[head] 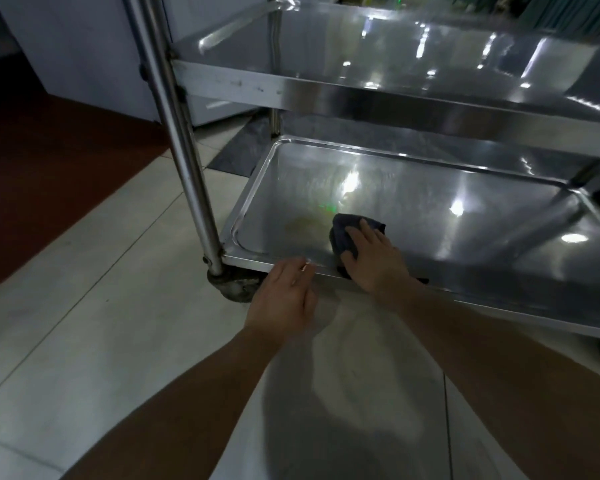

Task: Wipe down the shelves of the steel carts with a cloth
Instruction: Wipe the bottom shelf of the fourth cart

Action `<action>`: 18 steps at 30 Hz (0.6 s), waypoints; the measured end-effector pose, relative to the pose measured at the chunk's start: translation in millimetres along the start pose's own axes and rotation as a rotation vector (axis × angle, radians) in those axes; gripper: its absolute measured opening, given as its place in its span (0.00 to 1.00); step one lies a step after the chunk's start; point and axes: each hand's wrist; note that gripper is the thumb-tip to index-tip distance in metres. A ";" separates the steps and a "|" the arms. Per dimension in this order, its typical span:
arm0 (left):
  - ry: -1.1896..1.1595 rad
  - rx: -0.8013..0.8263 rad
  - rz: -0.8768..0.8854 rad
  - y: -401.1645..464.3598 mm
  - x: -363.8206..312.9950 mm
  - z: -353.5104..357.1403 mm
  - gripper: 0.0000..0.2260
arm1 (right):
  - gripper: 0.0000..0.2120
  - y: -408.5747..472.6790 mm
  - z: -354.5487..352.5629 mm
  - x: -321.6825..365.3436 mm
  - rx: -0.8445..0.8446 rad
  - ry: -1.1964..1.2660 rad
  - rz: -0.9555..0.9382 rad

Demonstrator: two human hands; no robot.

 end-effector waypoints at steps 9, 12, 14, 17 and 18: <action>0.038 -0.092 -0.052 -8.5 38.0 -8.5 0.17 | 0.26 6.9 3.7 46.5 -0.002 -0.024 0.026; 0.032 -0.143 0.009 -11.9 40.4 -3.0 0.15 | 0.26 22.1 6.6 43.8 -0.015 -0.027 0.034; 0.017 -0.169 0.026 -12.3 42.8 0.4 0.15 | 0.26 37.7 6.8 40.4 -0.016 -0.026 0.045; 0.014 -0.199 0.027 -13.5 44.9 4.5 0.17 | 0.26 67.7 4.4 31.7 -0.013 -0.016 0.076; 0.012 -0.207 0.033 -13.4 45.3 5.1 0.17 | 0.26 78.4 3.1 27.9 -0.007 -0.008 0.093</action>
Point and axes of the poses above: each hand's wrist, its own y-axis towards the middle knuckle, its own z-axis out of the palm, x = y × z, and after that the axes turned 8 degrees about -y, right-handed
